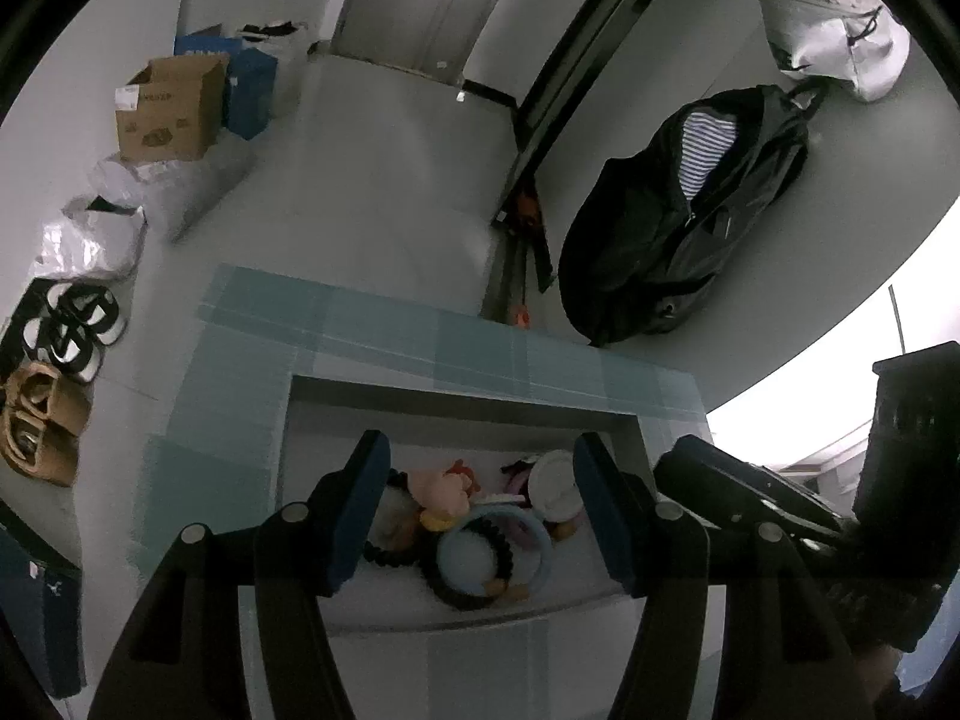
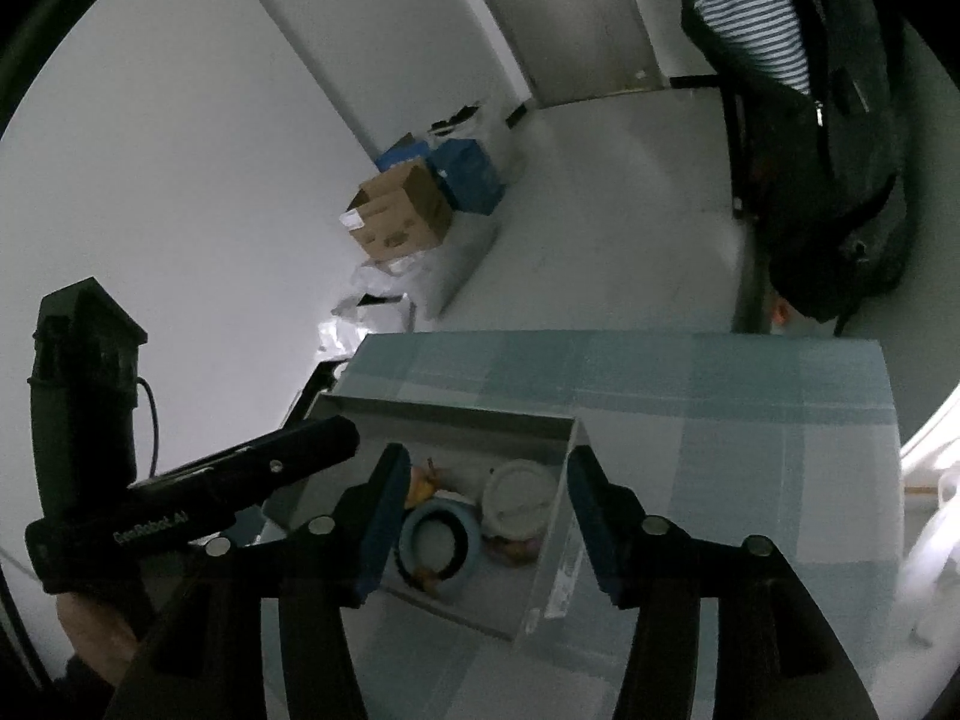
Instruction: Organize jewelry
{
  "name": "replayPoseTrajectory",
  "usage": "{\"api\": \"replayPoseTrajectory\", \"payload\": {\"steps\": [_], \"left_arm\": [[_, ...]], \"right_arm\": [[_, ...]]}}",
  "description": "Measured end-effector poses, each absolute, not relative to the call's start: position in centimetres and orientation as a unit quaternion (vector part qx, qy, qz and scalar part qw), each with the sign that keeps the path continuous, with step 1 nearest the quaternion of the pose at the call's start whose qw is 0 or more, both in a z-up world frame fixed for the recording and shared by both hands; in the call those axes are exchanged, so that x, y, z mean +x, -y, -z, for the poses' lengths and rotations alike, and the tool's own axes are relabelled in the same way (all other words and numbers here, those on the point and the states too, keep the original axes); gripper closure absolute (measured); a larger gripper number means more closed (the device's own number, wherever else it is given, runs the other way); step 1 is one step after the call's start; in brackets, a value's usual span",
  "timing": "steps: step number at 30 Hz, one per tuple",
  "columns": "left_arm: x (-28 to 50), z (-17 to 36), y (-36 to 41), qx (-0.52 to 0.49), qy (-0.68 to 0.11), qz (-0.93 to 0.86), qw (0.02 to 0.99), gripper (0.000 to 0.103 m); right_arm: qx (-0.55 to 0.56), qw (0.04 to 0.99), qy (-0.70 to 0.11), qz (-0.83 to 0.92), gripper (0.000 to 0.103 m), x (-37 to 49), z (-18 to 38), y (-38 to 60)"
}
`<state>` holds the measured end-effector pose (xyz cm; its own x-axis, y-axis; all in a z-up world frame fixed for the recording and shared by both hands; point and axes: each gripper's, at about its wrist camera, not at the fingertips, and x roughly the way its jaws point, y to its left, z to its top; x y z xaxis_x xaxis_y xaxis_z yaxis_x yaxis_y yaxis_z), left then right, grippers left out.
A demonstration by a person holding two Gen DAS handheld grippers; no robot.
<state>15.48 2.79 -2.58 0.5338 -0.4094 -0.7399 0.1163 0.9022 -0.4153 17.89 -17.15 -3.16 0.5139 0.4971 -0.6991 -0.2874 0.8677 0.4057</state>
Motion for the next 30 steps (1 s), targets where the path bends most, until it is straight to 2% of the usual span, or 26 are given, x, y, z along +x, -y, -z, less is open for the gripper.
{"api": "replayPoseTrajectory", "payload": {"steps": [5,8,9,10,21,25,30], "left_arm": [[14.4,1.4,-2.8,-0.138,-0.441,0.136,0.876,0.044],[13.6,0.6,-2.9,-0.128,-0.427,0.13,0.886,0.04],[13.3,0.3,-2.8,-0.123,-0.421,0.126,0.89,0.034],[12.9,0.0,-2.8,-0.117,-0.414,0.12,0.895,0.033],[10.3,-1.5,-2.9,-0.086,-0.37,0.062,0.923,0.03],[9.1,-1.5,-3.3,-0.08,-0.358,0.046,0.929,0.025],[7.6,-1.5,-3.2,-0.071,-0.351,0.037,0.933,0.024]], "right_arm": [[0.109,0.87,-0.423,-0.227,0.044,16.5,2.5,17.0],[0.102,0.879,-0.408,-0.226,0.035,15.5,1.8,17.1],[0.1,0.882,-0.402,-0.226,0.032,15.1,1.5,17.1],[0.099,0.884,-0.398,-0.225,0.029,14.8,1.3,17.0],[0.102,0.902,-0.366,-0.206,0.008,11.9,0.8,17.4],[0.119,0.904,-0.355,-0.205,0.005,11.0,0.6,18.1],[0.116,0.909,-0.341,-0.209,0.0,10.2,0.1,17.9]]}}
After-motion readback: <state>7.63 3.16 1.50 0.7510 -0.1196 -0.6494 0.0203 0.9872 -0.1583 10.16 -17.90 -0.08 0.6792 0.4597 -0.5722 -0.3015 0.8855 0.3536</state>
